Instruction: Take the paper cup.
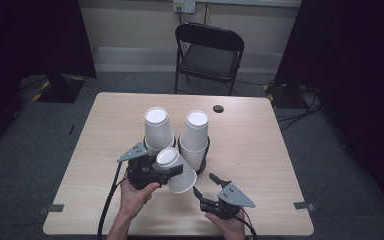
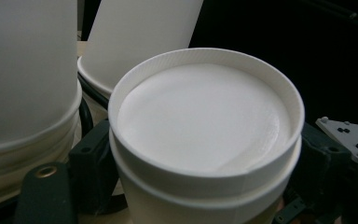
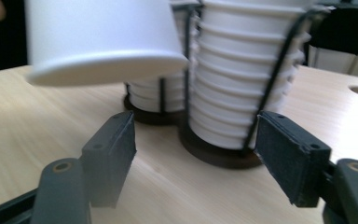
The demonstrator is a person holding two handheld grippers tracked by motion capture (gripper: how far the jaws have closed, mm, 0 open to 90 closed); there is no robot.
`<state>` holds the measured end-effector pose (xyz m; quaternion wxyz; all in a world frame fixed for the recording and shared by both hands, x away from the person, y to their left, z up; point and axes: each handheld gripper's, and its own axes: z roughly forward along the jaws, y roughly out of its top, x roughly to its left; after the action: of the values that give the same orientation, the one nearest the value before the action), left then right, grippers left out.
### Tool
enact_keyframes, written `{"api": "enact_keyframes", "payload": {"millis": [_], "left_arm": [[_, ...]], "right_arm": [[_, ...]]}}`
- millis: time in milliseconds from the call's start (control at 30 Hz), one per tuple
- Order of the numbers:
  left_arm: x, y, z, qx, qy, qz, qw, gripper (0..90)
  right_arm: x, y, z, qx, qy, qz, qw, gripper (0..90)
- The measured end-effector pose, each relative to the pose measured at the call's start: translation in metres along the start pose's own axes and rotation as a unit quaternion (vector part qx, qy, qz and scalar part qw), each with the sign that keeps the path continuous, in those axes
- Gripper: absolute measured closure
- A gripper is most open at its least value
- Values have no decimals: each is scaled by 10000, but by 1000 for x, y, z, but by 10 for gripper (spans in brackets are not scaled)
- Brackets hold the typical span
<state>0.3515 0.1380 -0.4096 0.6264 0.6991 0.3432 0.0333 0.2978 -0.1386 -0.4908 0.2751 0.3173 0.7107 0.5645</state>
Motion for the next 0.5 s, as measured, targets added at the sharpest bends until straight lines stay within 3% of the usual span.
{"api": "enact_keyframes", "payload": {"millis": [200, 300, 333, 500], "left_arm": [[5, -6, -3, -77, -144, -317, 9994, 217], [5, -9, -4, -141, -36, -379, 9992, 217], [5, -10, -5, -179, -2, -425, 9989, 217], [6, -13, -7, -220, -95, -555, 9982, 217]], "right_arm": [[7, 6, 3, -130, 227, -74, 9996, 290], [10, 8, 4, -249, 324, -89, 9991, 321], [12, 9, 4, -394, 382, -217, 9983, 355], [15, 11, 6, -506, 468, -357, 9970, 395]]}}
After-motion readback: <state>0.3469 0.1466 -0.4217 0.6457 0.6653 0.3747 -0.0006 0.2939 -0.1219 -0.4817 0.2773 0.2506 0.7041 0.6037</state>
